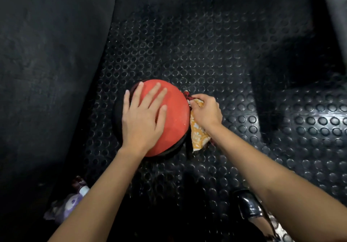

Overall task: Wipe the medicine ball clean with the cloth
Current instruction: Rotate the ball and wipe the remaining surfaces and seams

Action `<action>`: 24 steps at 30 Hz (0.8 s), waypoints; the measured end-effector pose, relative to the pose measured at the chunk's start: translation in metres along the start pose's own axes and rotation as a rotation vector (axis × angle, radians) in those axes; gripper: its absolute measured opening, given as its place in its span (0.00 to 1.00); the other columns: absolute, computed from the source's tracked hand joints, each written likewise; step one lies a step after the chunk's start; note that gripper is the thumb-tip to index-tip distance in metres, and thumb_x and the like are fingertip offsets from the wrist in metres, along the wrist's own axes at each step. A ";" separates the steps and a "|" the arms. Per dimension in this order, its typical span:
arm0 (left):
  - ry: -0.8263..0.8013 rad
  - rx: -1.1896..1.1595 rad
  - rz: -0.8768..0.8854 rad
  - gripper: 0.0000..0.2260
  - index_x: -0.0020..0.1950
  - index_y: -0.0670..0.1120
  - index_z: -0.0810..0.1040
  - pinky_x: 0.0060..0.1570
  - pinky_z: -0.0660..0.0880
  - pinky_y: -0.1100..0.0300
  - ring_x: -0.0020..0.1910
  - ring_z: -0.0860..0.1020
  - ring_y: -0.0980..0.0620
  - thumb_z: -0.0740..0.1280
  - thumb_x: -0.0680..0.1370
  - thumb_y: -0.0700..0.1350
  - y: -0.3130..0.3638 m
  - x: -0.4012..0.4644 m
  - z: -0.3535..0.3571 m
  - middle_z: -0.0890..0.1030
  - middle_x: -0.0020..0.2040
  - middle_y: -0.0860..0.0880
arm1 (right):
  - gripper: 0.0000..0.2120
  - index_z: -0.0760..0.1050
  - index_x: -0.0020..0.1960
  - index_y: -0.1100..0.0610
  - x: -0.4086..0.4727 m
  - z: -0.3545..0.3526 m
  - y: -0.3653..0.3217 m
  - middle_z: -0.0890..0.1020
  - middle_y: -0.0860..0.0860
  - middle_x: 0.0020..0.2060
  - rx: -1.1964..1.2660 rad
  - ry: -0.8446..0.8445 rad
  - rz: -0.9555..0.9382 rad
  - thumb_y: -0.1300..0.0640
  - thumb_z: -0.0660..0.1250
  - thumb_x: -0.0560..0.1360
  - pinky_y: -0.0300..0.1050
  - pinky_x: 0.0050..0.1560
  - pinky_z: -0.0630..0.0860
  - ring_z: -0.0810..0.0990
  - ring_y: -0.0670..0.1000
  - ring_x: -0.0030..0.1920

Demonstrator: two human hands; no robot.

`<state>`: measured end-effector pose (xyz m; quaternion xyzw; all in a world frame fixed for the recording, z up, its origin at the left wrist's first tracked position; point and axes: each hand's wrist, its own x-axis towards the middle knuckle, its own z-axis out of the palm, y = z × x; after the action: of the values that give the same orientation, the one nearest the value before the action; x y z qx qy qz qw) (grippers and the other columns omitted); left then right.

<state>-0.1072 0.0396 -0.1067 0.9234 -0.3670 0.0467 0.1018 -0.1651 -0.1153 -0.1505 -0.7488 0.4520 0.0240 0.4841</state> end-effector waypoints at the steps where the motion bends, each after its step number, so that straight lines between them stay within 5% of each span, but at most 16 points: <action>1: 0.012 0.020 0.030 0.20 0.70 0.51 0.72 0.73 0.53 0.41 0.74 0.62 0.45 0.54 0.80 0.52 -0.002 0.000 0.002 0.71 0.71 0.53 | 0.10 0.78 0.58 0.46 0.004 0.000 -0.001 0.81 0.46 0.54 -0.016 -0.011 -0.001 0.51 0.65 0.77 0.41 0.48 0.68 0.77 0.50 0.56; 5: 0.063 0.033 -0.047 0.19 0.68 0.51 0.75 0.71 0.58 0.42 0.72 0.65 0.44 0.55 0.80 0.51 -0.002 0.000 0.004 0.74 0.68 0.52 | 0.10 0.77 0.58 0.45 -0.009 0.003 -0.009 0.81 0.45 0.53 -0.059 0.061 -0.090 0.50 0.63 0.78 0.43 0.49 0.69 0.79 0.50 0.54; 10: 0.109 -0.044 -0.194 0.19 0.67 0.50 0.75 0.70 0.59 0.41 0.72 0.65 0.45 0.54 0.80 0.50 -0.013 -0.001 0.003 0.74 0.68 0.52 | 0.11 0.77 0.58 0.46 -0.063 0.012 -0.018 0.79 0.44 0.52 -0.112 0.170 -0.568 0.54 0.63 0.77 0.44 0.45 0.74 0.79 0.48 0.48; 14: 0.124 -0.025 -0.250 0.19 0.68 0.50 0.75 0.70 0.57 0.42 0.72 0.64 0.45 0.55 0.80 0.50 -0.002 -0.005 0.006 0.74 0.68 0.53 | 0.12 0.76 0.60 0.46 -0.015 0.009 -0.014 0.80 0.46 0.54 -0.128 0.103 -0.148 0.53 0.61 0.79 0.43 0.47 0.68 0.79 0.51 0.54; 20: 0.123 0.013 -0.258 0.19 0.67 0.50 0.75 0.69 0.59 0.40 0.71 0.66 0.43 0.55 0.79 0.50 0.002 0.001 0.008 0.75 0.67 0.52 | 0.11 0.77 0.59 0.47 -0.061 0.006 -0.019 0.79 0.44 0.52 -0.121 0.131 -0.498 0.53 0.62 0.78 0.45 0.46 0.74 0.79 0.49 0.49; 24: 0.111 0.001 -0.272 0.19 0.68 0.51 0.74 0.69 0.58 0.40 0.72 0.64 0.44 0.54 0.80 0.50 0.006 -0.003 0.008 0.73 0.69 0.53 | 0.12 0.75 0.61 0.47 -0.025 0.004 -0.012 0.80 0.47 0.54 -0.117 0.107 -0.194 0.52 0.61 0.79 0.42 0.46 0.67 0.79 0.51 0.53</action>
<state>-0.1138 0.0357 -0.1142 0.9607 -0.2321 0.0836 0.1270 -0.1696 -0.0942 -0.1322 -0.8163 0.4003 -0.0364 0.4149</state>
